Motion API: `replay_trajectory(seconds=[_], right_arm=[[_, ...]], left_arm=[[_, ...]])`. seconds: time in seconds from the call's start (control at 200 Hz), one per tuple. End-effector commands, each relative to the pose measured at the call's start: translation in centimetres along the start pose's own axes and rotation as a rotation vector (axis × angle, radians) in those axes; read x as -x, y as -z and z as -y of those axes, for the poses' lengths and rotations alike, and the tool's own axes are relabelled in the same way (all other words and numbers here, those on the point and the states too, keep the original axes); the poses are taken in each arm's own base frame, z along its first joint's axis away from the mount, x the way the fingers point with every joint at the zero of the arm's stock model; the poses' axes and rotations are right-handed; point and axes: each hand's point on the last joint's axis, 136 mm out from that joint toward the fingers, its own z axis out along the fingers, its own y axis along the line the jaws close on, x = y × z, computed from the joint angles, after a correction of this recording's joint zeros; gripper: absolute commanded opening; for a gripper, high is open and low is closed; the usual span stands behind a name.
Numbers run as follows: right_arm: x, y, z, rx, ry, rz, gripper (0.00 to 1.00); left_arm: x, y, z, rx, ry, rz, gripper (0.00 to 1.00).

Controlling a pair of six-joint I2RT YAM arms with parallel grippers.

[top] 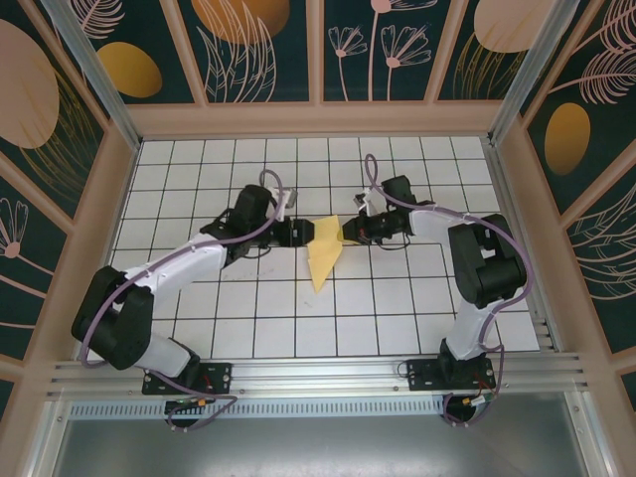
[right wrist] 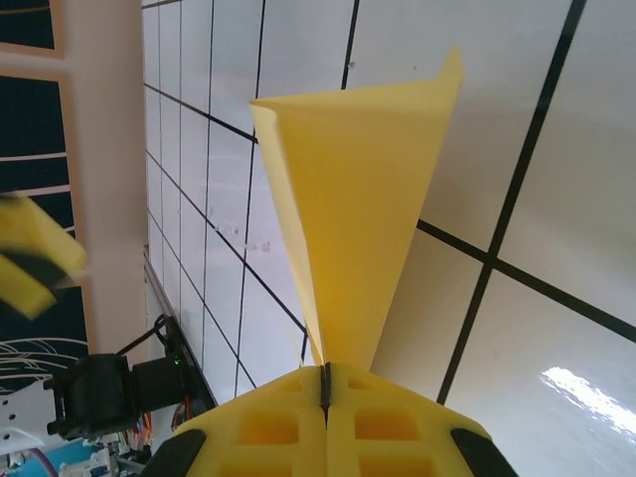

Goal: Fold a paper plane with a square sheet of paper (fold left side to right side)
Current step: Fold the wing for the fifth time at the center of the table.

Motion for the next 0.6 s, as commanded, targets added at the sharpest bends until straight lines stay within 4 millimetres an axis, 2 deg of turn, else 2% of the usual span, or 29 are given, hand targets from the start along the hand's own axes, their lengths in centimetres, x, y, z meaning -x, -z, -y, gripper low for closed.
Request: replay_trajectory(seconds=[0.0,0.195,0.465,0.51,0.525,0.596], right_arm=[[0.1,-0.5,0.1,-0.032,-0.089,-0.023,0.04],[-0.1,-0.8,0.5,-0.055,-0.137,-0.032,0.04],[-0.3,-1.2,1.1,-0.083,-0.174,-0.038,0.03],[-0.3,-1.3,1.1,-0.082,-0.177,-0.042,0.02],[-0.3,-1.3,1.2,-0.082,-0.178,-0.042,0.02],[-0.4,-1.4,1.2,-0.083,-0.179,-0.047,0.02]], left_arm=[[-4.2,-1.0,-1.1,0.091,0.041,-0.089,0.56],[-7.1,-2.5,-1.1,0.175,0.077,-0.145,0.59],[-8.7,-4.7,-2.2,0.342,0.055,-0.208,0.63],[-9.6,-5.1,-2.4,0.354,0.040,-0.235,0.63],[-8.8,-5.3,-1.7,0.344,0.034,-0.222,0.63],[-8.5,-5.7,-1.1,0.351,0.012,-0.223,0.64]])
